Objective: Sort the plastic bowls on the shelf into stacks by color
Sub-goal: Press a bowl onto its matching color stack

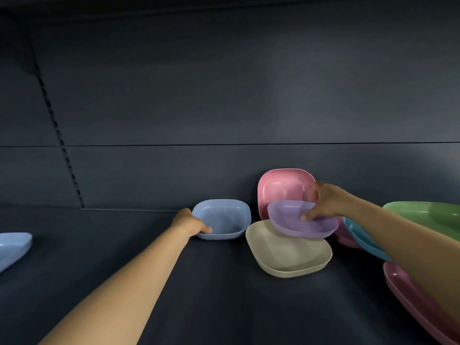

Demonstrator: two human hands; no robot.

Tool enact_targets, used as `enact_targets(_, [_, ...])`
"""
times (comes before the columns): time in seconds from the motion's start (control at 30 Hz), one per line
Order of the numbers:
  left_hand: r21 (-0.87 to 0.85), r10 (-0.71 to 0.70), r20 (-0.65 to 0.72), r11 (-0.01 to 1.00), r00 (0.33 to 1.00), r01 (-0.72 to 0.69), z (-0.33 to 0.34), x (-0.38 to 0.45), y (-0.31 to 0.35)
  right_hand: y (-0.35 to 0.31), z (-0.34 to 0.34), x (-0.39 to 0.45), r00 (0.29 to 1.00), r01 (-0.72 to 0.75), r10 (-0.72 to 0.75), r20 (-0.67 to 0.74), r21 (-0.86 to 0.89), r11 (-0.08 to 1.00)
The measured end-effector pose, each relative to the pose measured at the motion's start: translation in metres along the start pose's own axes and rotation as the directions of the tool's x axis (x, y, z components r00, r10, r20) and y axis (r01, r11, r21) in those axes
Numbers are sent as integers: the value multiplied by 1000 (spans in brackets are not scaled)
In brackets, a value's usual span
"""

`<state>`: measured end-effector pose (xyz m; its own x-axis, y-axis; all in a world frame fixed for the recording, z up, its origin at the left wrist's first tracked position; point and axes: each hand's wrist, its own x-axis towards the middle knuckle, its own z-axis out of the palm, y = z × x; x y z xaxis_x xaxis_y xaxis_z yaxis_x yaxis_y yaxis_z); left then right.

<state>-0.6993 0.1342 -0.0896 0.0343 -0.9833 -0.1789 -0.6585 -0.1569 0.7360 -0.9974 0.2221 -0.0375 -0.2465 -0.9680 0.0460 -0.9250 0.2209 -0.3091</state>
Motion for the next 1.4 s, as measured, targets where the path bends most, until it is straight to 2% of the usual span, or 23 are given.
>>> enact_targets(0.13, [-55, -19, -10, 998, 1000, 18, 1, 3, -1, 3, 2, 2, 999, -43, 42, 19, 43, 998])
enact_targets(0.27, [-254, 1, -4, 967, 1000, -2, 1, 5, -6, 7, 5, 3, 995, -86, 77, 70, 125, 988])
enact_targets(0.4, [-410, 37, -85, 910, 996, -69, 3, -2, -14, 6, 7, 1, 988, -109, 80, 131, 233, 966])
enact_targets(0.57, [-580, 47, -132, 806, 990, -116, -7, -12, -22, -2, 7, 0, 995, -74, 35, 89, 485, 871])
enact_targets(0.7, [-676, 26, -166, 725, 986, -133, -30, -25, -30, -29, 4, -9, 995, -59, 1, 98, 595, 802])
enact_targets(0.87, [-684, 64, -209, 704, 976, -192, -85, -44, -54, -77, 9, -17, 991, -86, -15, 130, 731, 676])
enact_targets(0.93, [-676, 72, -234, 704, 969, -216, -115, -53, -68, -104, 13, -23, 993, -65, -27, 111, 740, 670])
enact_targets(1.1, [-650, 78, -284, 717, 956, -252, -191, -70, -117, -184, 17, -52, 994, 63, 26, -105, 756, 652])
enact_targets(1.27, [-630, 55, -281, 743, 958, -227, -268, -67, -180, -261, 18, -87, 947, 186, 105, -303, 786, 589])
enact_targets(1.33, [-616, 30, -264, 764, 964, -192, -296, -63, -206, -293, 27, -101, 940, 198, 145, -308, 842, 501])
enact_targets(1.4, [-609, 9, -250, 776, 968, -164, -320, -58, -231, -326, 44, -117, 952, 169, 181, -247, 917, 362])
